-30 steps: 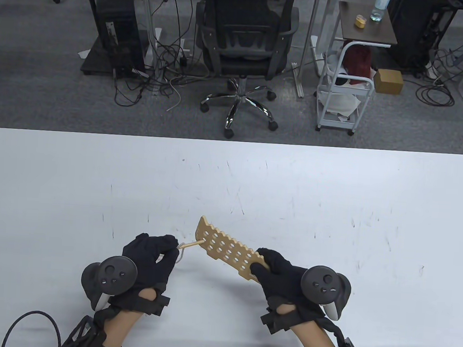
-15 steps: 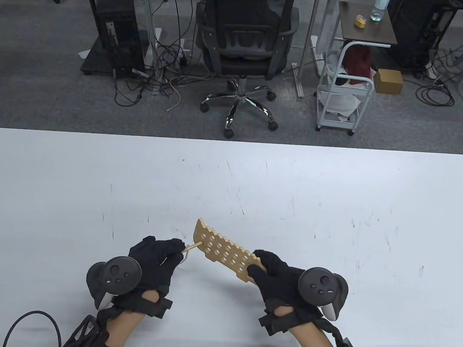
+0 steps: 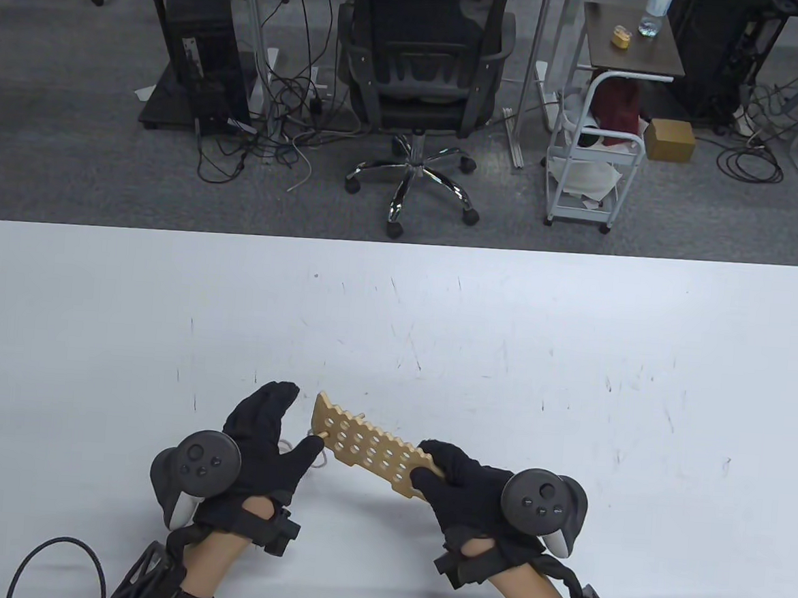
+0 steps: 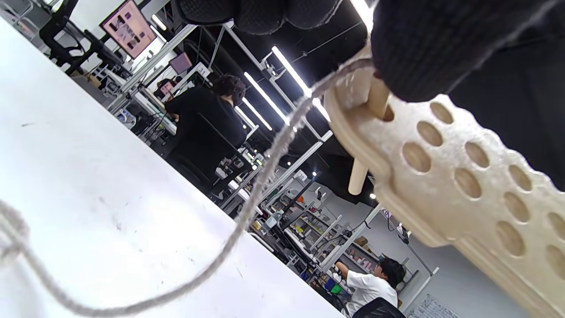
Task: Thread rope through all holes on crocodile lacing toy
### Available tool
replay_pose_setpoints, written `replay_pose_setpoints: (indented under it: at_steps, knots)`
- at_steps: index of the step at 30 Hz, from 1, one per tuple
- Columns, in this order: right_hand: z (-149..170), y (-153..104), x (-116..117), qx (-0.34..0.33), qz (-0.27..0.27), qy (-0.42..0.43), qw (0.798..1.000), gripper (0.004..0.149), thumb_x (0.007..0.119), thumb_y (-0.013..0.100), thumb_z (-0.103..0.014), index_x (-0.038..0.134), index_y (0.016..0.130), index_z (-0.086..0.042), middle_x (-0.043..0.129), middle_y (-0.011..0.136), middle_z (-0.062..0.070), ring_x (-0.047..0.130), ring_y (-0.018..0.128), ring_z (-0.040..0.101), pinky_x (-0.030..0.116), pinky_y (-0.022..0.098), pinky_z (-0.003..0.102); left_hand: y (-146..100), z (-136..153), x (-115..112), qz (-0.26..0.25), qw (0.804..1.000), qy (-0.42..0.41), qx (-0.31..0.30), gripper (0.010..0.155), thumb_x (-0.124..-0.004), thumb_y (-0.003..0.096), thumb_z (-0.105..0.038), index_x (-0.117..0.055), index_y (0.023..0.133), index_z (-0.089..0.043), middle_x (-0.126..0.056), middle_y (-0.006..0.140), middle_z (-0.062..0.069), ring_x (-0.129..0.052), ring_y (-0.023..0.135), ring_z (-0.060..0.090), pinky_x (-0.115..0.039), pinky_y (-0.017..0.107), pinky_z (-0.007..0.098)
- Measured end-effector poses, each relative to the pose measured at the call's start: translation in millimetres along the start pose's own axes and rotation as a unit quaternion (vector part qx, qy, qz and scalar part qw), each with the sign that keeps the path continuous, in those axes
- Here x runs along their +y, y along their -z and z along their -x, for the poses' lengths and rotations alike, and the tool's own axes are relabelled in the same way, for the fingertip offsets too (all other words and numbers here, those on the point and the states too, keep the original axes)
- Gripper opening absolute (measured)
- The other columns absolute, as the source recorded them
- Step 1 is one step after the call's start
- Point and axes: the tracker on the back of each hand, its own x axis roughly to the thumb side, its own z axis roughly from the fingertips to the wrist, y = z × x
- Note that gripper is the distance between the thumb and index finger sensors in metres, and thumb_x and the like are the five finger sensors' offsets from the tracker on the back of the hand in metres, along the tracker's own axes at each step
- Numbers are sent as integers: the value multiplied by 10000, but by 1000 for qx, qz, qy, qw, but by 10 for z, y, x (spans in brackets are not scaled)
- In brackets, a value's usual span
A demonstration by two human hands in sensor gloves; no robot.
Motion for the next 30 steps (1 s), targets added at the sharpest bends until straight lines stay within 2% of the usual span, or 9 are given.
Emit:
replay_pose_setpoints:
  at_steps: [8, 17, 24, 30]
  knots:
    - [-31, -12, 24, 0, -1, 14, 1000, 470, 886, 419, -354, 842, 797, -78, 1069, 586, 49, 1128, 380, 253, 848, 427, 481, 11, 30, -13, 11, 1000, -20, 11, 863, -882, 384, -566, -436, 1073, -298, -448, 1114, 37, -473, 1045, 351, -430, 787, 574]
    - [27, 3, -24, 17, 11, 14, 1000, 468, 884, 422, -355, 840, 799, -82, 1067, 590, 43, 1127, 384, 249, 847, 429, 478, -1, -14, 39, -8, 1000, 1, -8, 849, -874, 380, -586, -461, 1071, -316, -485, 1108, 30, -506, 1038, 347, -442, 786, 571]
    - [71, 13, -63, 28, 17, 26, 999, 469, 857, 433, -355, 810, 824, -101, 1036, 615, 36, 1099, 403, 249, 822, 452, 488, 25, 112, 194, -44, 999, -23, 22, 722, -860, 409, -514, -538, 1046, -406, -596, 1053, 9, -592, 999, 328, -464, 781, 564]
    - [70, 16, -63, 29, 15, 44, 999, 470, 844, 435, -354, 800, 833, -107, 1024, 622, 34, 1088, 408, 251, 812, 460, 499, 77, 224, 139, -9, 999, -20, 46, 598, -890, 395, -497, -705, 964, -495, -710, 974, -4, -657, 965, 319, -482, 773, 563]
